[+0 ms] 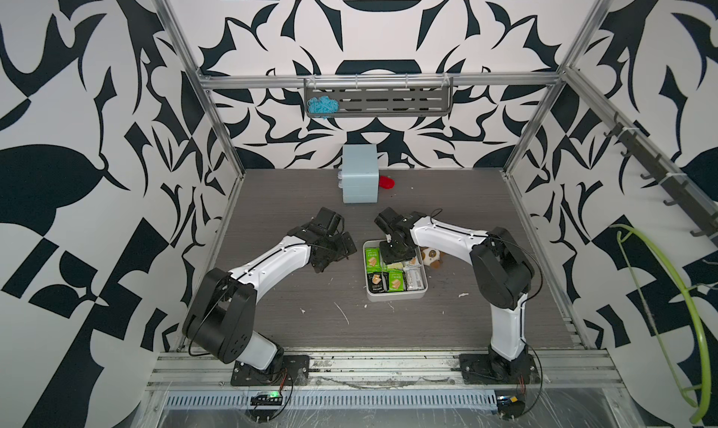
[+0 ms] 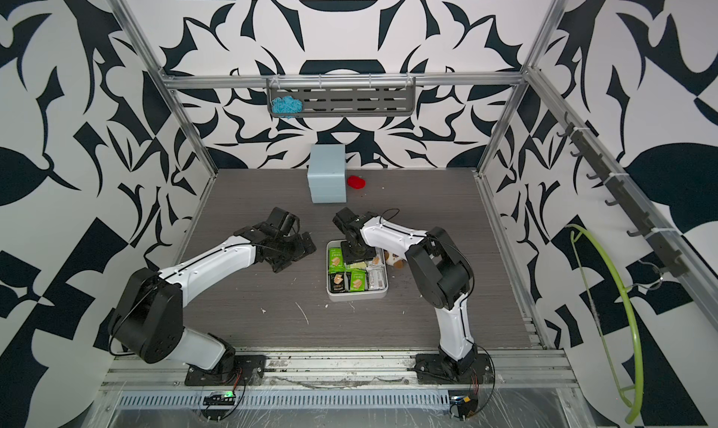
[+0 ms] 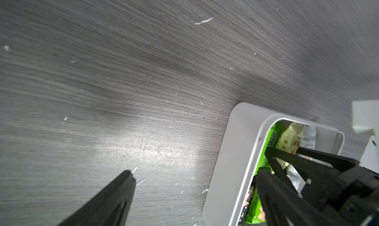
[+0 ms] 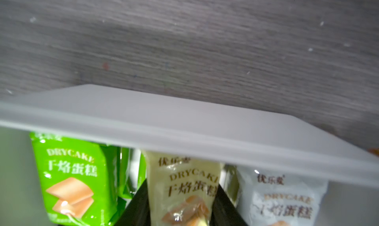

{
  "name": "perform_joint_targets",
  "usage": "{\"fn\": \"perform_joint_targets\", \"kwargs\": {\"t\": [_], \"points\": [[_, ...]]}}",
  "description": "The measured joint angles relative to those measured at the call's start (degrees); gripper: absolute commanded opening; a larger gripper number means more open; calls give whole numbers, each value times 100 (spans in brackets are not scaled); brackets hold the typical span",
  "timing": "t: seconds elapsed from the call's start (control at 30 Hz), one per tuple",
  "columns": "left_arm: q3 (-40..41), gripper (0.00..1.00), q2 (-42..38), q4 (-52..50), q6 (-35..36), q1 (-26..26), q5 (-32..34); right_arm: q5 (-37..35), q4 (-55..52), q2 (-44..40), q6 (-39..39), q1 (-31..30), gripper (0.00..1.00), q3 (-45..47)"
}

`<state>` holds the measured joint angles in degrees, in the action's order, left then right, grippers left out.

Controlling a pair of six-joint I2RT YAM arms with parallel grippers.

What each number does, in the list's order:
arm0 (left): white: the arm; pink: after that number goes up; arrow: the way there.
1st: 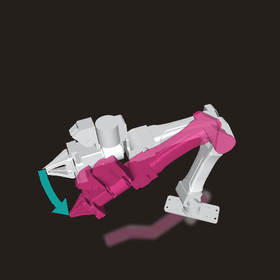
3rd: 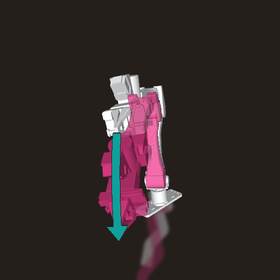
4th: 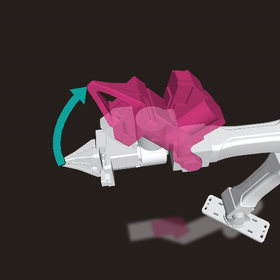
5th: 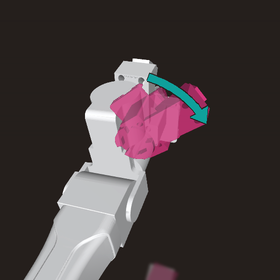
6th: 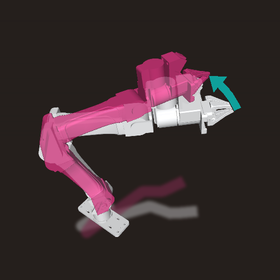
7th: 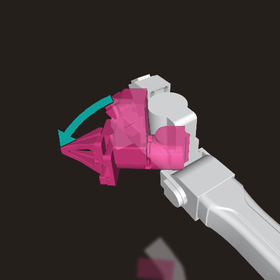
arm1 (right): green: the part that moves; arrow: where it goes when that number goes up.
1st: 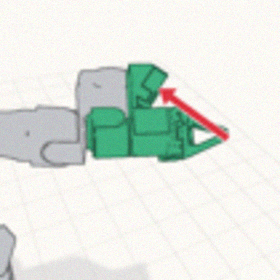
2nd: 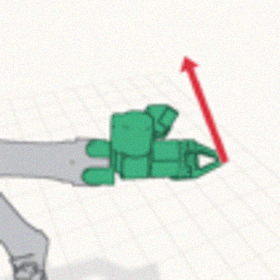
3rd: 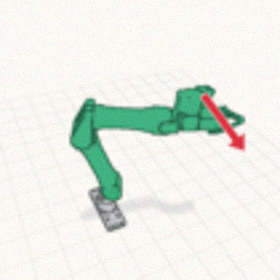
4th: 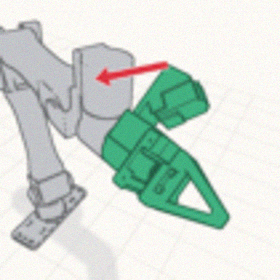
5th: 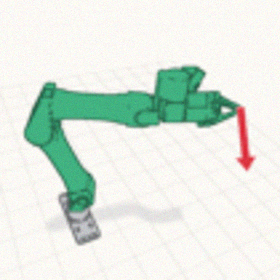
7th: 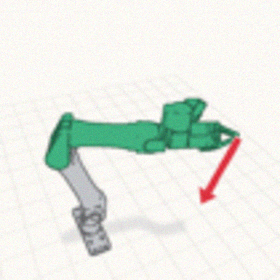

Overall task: Take the cookies out of the storage box
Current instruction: Pick up the cookie from the storage box, then place the cookie at the center of the board.

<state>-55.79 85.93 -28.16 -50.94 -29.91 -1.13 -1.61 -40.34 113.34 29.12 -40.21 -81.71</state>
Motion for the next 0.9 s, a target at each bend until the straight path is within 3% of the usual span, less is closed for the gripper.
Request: {"fn": "perform_joint_targets", "kwargs": {"t": [0.9], "points": [[-400,99,214,-7,-11,-138,-28,26,-295,-1244,42,131,37,293]]}}
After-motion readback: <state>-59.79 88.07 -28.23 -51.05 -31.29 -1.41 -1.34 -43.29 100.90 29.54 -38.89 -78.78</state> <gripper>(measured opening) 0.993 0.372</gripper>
